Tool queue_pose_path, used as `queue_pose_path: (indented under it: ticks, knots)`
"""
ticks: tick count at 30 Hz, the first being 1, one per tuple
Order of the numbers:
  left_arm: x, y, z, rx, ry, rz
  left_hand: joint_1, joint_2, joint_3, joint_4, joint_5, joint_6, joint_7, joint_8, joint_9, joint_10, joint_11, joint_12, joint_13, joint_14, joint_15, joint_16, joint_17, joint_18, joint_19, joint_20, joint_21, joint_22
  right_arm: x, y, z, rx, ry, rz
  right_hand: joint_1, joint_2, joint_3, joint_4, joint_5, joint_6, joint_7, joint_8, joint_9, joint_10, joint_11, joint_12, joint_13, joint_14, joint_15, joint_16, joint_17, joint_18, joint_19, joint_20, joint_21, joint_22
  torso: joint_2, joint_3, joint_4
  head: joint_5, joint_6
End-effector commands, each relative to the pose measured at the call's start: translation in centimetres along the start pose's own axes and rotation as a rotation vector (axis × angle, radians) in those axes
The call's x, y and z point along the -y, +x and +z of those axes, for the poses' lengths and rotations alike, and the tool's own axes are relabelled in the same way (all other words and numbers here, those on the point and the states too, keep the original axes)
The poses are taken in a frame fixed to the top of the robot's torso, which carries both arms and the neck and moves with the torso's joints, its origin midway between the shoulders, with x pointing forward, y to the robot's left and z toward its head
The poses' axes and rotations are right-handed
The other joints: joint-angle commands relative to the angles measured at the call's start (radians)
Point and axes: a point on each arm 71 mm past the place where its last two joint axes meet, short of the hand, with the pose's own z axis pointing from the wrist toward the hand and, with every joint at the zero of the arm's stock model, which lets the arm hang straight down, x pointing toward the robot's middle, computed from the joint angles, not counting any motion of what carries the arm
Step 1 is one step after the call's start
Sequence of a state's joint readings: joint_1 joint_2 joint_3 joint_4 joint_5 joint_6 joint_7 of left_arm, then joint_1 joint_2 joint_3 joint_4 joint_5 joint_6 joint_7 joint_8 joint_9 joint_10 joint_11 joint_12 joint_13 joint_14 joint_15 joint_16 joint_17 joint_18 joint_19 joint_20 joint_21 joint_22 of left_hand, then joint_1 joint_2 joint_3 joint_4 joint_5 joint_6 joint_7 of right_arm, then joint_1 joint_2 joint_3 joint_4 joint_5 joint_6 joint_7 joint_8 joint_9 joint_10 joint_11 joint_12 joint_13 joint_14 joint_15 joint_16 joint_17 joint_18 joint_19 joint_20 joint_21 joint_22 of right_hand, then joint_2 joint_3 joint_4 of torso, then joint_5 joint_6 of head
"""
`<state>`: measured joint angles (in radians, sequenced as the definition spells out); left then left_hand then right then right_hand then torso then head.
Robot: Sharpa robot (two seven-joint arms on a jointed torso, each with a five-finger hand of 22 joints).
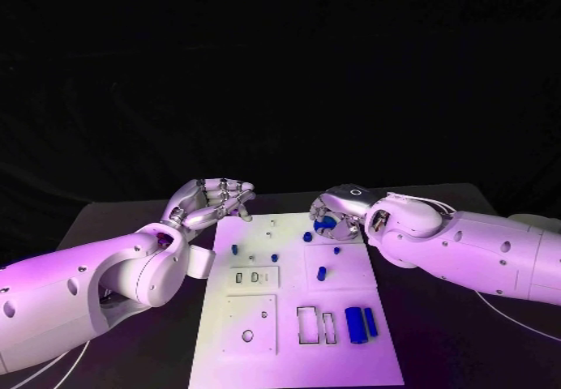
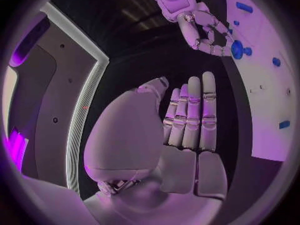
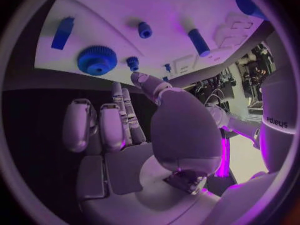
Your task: Assemble the parts on the task board
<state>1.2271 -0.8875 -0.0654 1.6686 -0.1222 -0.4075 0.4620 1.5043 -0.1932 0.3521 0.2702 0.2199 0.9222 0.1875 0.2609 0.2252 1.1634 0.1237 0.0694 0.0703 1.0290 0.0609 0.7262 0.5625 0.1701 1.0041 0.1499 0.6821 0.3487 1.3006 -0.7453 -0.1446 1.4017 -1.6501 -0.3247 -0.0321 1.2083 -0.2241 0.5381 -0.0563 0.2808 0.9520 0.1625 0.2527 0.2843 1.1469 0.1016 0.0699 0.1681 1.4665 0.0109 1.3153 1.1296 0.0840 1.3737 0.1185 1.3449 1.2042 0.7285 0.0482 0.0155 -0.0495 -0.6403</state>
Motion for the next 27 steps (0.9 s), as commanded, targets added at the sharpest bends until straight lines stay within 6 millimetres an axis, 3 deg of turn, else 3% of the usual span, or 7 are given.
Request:
queue_pose_path:
  ticks: [1,10,19,27]
  knots:
    - [0.2,0.3,0.0,-0.027,0.006,-0.008,-0.003,-0.006,0.008,-0.001,-0.004,-0.008,-0.001,-0.003,0.002,-0.003,0.003,-0.002,0.002,-0.009,0.0,0.009,0.005,0.008,-0.006,0.001,0.02,0.013,-0.2,0.3,0.2,-0.035,0.005,-0.068,0.004,-0.009,0.0,0.006,-0.008,-0.011,0.001,-0.006,0.002,-0.01,-0.002,-0.005,0.002,0.037,0.005,0.009,0.008,-0.013,0.008,-0.001,0.007,0.008,0.012,0.0022,0.0033,-0.003,0.0]
    - [0.2,0.3,0.0,-0.027,0.006,-0.009,-0.007,-0.008,0.012,-0.001,-0.005,-0.011,0.001,-0.005,0.006,-0.006,0.004,-0.003,0.002,-0.017,0.001,0.021,0.01,0.009,-0.016,0.001,0.052,0.033,-0.9,0.6,0.5,-0.076,-0.016,-0.078,0.008,-0.008,0.001,0.009,-0.009,-0.012,-0.002,-0.006,0.006,-0.021,-0.001,-0.005,0.004,0.039,0.005,0.027,0.028,-0.016,0.017,0.001,0.021,0.03,0.018,0.0016,0.0066,-0.006,-0.003]
    - [0.2,0.2,0.0,-0.022,0.005,-0.013,-0.01,-0.009,0.013,0.0,-0.004,-0.014,0.003,-0.007,0.008,-0.009,0.006,-0.004,0.001,-0.024,0.003,0.022,0.011,0.009,-0.022,0.003,0.063,0.041,-1.5,1.1,0.9,-0.082,-0.029,-0.081,0.011,-0.004,0.001,0.013,-0.01,-0.008,0.0,-0.003,0.011,-0.028,0.0,-0.004,0.006,0.04,0.007,0.037,0.038,-0.018,0.02,0.002,0.028,0.041,0.028,0.0068,0.0107,-0.004,0.0]
    - [0.2,0.1,0.1,-0.017,0.002,-0.013,-0.01,-0.009,0.014,0.0,-0.004,-0.015,0.004,-0.007,0.008,-0.011,0.006,-0.004,0.001,-0.025,0.003,0.023,0.011,0.009,-0.023,0.003,0.065,0.042,-2.0,1.2,1.0,-0.071,-0.038,-0.079,0.017,0.005,0.008,0.018,-0.01,-0.003,0.0,-0.001,0.016,-0.021,-0.001,0.001,0.011,0.041,0.007,0.051,0.054,-0.02,0.027,0.003,0.041,0.06,0.035,0.0086,0.0127,-0.005,0.001]
